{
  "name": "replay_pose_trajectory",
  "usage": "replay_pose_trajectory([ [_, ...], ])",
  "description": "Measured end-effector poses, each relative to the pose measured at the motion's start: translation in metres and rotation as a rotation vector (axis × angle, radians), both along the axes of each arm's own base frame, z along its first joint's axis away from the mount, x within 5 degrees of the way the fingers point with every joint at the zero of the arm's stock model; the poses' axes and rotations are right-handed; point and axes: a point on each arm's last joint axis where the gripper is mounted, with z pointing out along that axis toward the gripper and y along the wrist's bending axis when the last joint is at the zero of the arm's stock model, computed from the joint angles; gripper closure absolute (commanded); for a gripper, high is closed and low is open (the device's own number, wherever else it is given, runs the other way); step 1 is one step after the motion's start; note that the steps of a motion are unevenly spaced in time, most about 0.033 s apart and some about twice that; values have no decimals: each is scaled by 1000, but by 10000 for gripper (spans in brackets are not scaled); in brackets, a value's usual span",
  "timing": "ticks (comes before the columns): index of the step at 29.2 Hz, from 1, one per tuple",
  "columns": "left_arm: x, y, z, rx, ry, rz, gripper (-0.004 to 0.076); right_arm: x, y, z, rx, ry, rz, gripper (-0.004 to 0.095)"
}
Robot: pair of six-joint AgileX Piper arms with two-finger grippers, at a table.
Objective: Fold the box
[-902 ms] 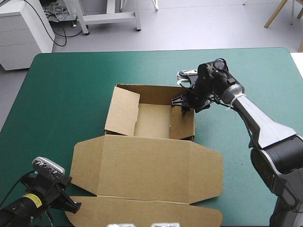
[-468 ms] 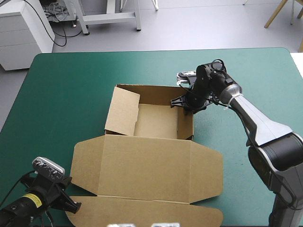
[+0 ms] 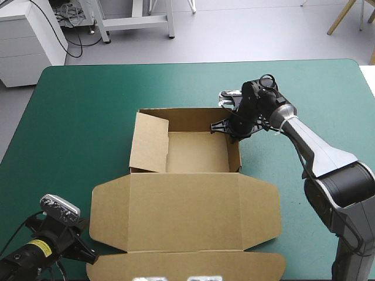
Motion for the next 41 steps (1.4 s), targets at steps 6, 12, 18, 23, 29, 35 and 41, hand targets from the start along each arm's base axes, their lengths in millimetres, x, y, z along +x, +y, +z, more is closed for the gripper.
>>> replay_pose_trajectory([
  [6, 0, 0, 0, 0, 0, 0, 734, 1, 2, -1, 11, 0, 10, 927],
  [12, 0, 0, 0, 2, 7, 0, 734, 3, -11, 9, -20, -23, 3, 927],
  [18, -1, 0, -1, 4, 18, -1, 734, 4, -62, 45, -46, -120, -52, 927],
  [23, -1, 0, -1, 4, 22, -1, 734, 3, -112, 67, -122, -185, -141, 927],
  [29, -2, 0, -1, 4, 23, -1, 734, -1, -189, 78, -204, -208, -294, 927],
  [35, -2, 0, -1, 4, 23, -1, 734, -14, -266, 78, -239, -188, -461, 927],
  [41, -2, 0, -1, 4, 23, -1, 734, -49, -354, 79, -251, -175, -722, 923],
])
